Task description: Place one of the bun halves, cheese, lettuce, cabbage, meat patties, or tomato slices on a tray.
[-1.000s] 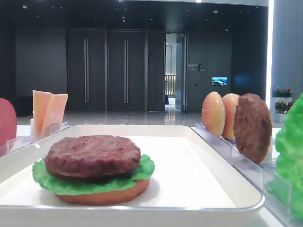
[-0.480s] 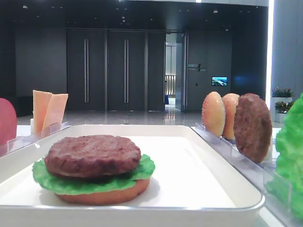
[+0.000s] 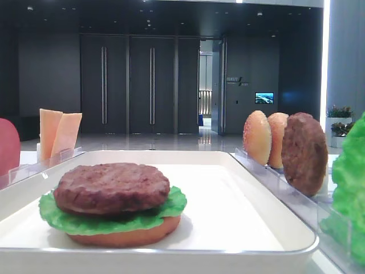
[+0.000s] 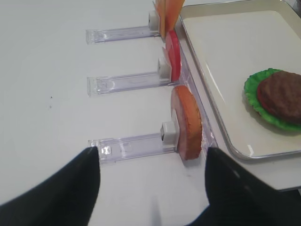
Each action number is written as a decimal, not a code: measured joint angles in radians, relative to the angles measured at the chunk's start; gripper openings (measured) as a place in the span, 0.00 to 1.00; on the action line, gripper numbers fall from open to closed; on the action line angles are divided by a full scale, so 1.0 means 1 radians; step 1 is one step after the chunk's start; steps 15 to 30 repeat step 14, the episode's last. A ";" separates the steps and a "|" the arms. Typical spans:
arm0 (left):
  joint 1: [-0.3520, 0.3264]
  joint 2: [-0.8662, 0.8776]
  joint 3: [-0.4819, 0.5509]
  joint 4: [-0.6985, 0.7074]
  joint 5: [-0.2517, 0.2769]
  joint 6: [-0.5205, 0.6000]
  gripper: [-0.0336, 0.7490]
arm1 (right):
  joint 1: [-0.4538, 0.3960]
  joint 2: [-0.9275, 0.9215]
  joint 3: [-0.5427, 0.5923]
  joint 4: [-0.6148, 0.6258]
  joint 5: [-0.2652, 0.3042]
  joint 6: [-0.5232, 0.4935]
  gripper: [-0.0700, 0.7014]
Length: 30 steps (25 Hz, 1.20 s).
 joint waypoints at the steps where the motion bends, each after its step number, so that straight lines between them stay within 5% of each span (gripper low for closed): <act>1: 0.000 0.000 0.000 0.000 0.000 0.000 0.73 | 0.000 0.000 0.000 0.000 0.000 0.000 0.73; 30: 0.000 0.000 0.000 0.000 0.000 0.000 0.73 | 0.000 0.000 0.000 0.000 -0.002 -0.001 0.73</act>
